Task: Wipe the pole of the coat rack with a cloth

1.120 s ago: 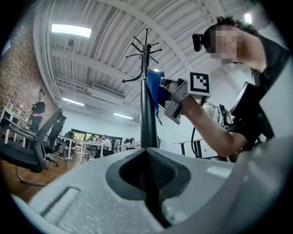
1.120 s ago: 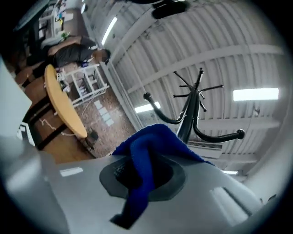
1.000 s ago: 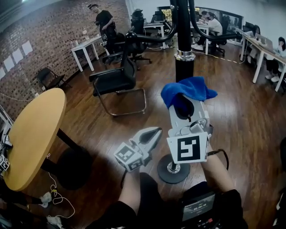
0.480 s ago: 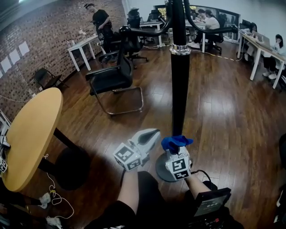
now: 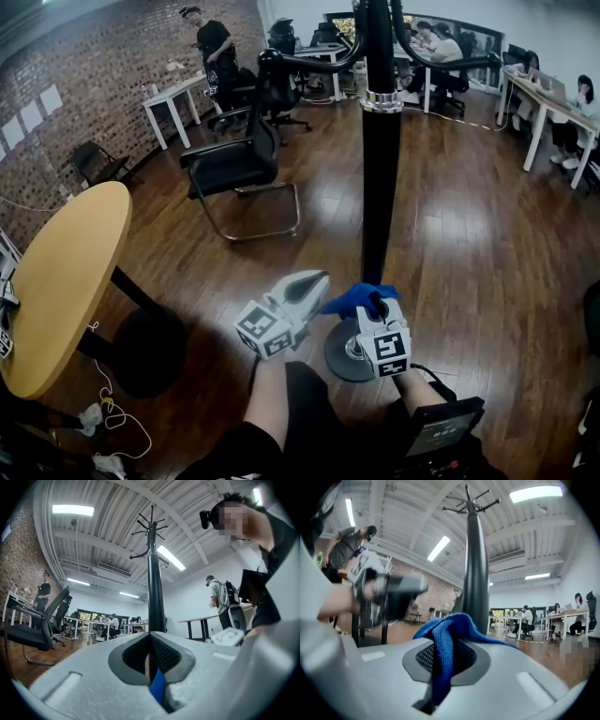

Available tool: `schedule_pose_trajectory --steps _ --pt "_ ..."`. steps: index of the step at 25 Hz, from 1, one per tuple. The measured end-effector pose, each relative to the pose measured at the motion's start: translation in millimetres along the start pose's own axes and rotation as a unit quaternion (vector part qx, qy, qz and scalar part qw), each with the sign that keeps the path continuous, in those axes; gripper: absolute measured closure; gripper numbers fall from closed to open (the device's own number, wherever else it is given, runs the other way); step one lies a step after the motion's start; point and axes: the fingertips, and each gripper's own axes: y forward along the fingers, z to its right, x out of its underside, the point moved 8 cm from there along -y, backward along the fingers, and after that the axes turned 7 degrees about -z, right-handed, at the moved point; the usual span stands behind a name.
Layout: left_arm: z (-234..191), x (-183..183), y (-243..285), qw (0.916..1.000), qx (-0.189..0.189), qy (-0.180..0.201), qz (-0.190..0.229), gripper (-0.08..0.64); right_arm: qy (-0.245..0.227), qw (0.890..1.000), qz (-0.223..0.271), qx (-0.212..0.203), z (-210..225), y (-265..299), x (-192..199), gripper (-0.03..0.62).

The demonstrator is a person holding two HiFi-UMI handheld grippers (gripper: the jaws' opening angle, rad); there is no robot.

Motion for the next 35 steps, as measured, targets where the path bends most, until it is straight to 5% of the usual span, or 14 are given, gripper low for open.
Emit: schedule_pose_trajectory --steps 5,9,12,16,21,25,30,33,35 --pt "3.9 -12.5 7.8 0.9999 0.006 0.003 0.012 0.560 0.058 0.987 0.135 -0.063 39.9 -36.9 -184.2 0.572" --pt "9.2 -23.5 11.9 0.9996 0.019 0.012 0.020 0.560 0.068 0.974 0.196 -0.095 58.5 -59.3 -283.3 0.572" --pt "8.2 -30.2 12.6 0.9993 0.021 0.014 0.028 0.560 0.061 0.969 0.224 -0.084 68.8 -71.2 -320.8 0.572" --pt "7.8 -46.9 14.7 0.9987 0.019 0.020 0.043 0.560 0.052 0.966 0.249 -0.052 78.7 -81.2 -320.6 0.569" --pt "6.6 -48.9 22.0 0.9982 0.028 0.025 0.046 0.560 0.099 0.967 0.235 -0.021 101.5 -61.4 -268.7 0.571" --pt "11.1 -40.7 26.1 0.9987 0.029 0.020 0.036 0.560 0.200 0.968 0.143 -0.046 116.3 -12.0 -137.6 0.572" --pt "13.9 -32.5 26.2 0.9992 0.025 0.016 0.026 0.560 0.256 0.966 -0.005 -0.037 97.0 20.8 46.2 0.572" --pt "12.5 -29.0 25.1 0.9995 0.021 0.014 0.021 0.560 0.273 0.958 -0.081 -0.028 86.6 29.0 110.2 0.572" --pt "11.9 -27.7 23.2 0.9995 0.018 0.015 0.019 0.560 0.278 0.956 -0.087 -0.028 84.7 30.6 119.3 0.572"
